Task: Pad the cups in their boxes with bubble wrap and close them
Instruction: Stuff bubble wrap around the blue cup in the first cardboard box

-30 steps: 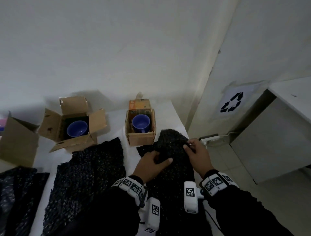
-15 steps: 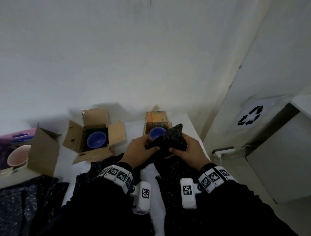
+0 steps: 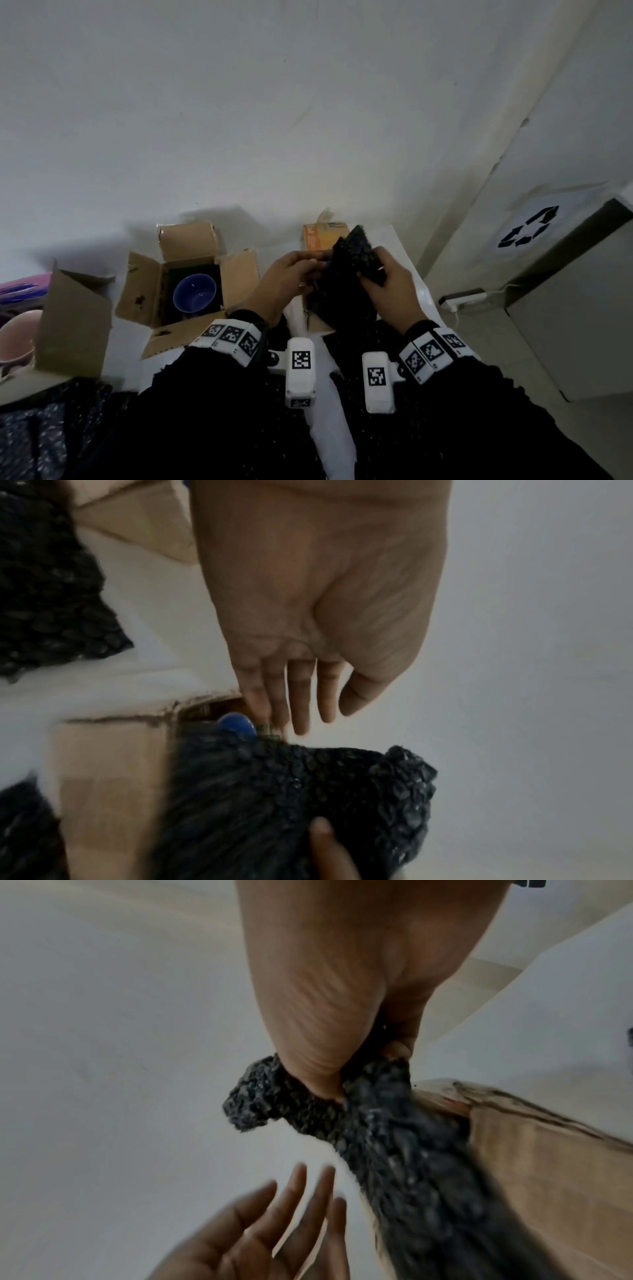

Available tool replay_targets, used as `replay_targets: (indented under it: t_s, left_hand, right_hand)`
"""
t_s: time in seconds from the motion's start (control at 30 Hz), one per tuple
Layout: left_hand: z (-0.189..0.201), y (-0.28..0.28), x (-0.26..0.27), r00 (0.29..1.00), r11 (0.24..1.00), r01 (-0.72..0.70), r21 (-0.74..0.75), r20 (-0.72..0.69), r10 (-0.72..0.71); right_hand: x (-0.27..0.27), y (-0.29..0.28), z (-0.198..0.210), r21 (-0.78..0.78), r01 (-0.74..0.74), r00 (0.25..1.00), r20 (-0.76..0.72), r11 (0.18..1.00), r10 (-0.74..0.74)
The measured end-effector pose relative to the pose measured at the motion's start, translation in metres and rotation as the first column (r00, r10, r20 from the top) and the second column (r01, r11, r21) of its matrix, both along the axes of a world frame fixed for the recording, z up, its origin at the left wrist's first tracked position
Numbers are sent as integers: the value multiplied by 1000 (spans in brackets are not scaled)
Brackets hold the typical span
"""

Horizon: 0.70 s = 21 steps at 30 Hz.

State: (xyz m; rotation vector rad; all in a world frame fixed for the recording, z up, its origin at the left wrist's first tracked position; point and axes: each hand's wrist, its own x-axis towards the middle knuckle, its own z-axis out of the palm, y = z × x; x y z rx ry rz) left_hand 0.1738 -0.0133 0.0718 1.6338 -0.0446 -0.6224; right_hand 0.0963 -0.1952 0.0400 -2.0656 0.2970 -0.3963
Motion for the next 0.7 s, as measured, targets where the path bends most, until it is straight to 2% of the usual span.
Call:
replay_targets:
  t_s: [0.07, 0.13, 0.23, 0.3, 0.33, 0.37, 0.43, 0.53, 0.57, 0.63, 0.7]
  left_hand:
    - [-13, 7, 7, 981, 974, -49, 222, 193, 6]
    - [-24, 13, 10, 973, 956, -22, 292, 227, -47]
    - [-38, 19, 6, 995, 976, 71, 204, 59, -85]
    - [-42, 22, 3, 999, 991, 54, 122, -4, -54]
    - [-44, 22, 2, 999, 993, 45, 107, 11, -46]
    - [-48, 24, 4, 997, 992, 43, 116, 51, -49]
    - [-55, 27, 6, 981, 985, 48, 167, 176, -77]
    - [-68, 29, 9, 890, 946, 41, 323, 418, -181]
    - [-71, 29, 9, 860, 926, 38, 375, 459, -222]
    - [-73, 29, 6, 848, 905, 43, 424, 463, -257]
    - [-72, 31, 5, 812, 876, 61, 478, 487, -322]
  right_hand:
    - [13, -4, -3, -49, 97, 995, -3, 994, -97]
    - [26, 0, -5, -138, 50, 996, -66, 989, -60]
    - [36, 15, -9, -322, -227, 951, -277, 919, 138]
    - [38, 26, -9, -316, -391, 873, -426, 865, 239]
    - [38, 30, -7, -262, -424, 842, -467, 867, 270]
    - [41, 34, -7, -211, -424, 820, -503, 881, 274]
    - [48, 35, -7, -220, -431, 782, -574, 875, 241]
    - [57, 36, -7, -346, -578, 711, -657, 739, 249]
    - [59, 37, -9, -366, -612, 696, -671, 701, 257]
    - [59, 40, -12, -368, -601, 702, -667, 710, 249]
    - [57, 45, -15, -405, -529, 755, -626, 746, 195]
